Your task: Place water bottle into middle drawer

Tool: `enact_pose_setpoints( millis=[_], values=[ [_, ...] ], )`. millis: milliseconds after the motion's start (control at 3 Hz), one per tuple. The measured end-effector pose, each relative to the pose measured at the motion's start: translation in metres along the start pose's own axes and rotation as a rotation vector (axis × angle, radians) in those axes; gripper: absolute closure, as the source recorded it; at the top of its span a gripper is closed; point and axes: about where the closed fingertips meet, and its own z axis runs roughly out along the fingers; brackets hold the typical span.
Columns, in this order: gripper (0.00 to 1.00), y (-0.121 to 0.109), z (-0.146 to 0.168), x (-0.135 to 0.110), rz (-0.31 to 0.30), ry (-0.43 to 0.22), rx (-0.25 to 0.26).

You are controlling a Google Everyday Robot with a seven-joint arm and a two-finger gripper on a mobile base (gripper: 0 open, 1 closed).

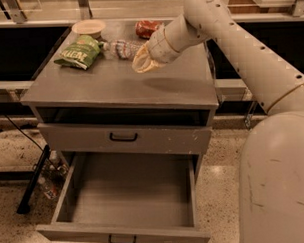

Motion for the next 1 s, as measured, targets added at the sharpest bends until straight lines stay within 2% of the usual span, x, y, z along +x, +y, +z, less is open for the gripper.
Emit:
enact_pose_setpoints(
  millis=[333, 1000],
  values=[
    [0.54, 0.0000, 0.0001, 0.0000, 0.000, 0.000, 0.000],
    [0.06, 0.0000, 0.0001, 0.0000, 0.000, 0.000, 0.000]
  ],
)
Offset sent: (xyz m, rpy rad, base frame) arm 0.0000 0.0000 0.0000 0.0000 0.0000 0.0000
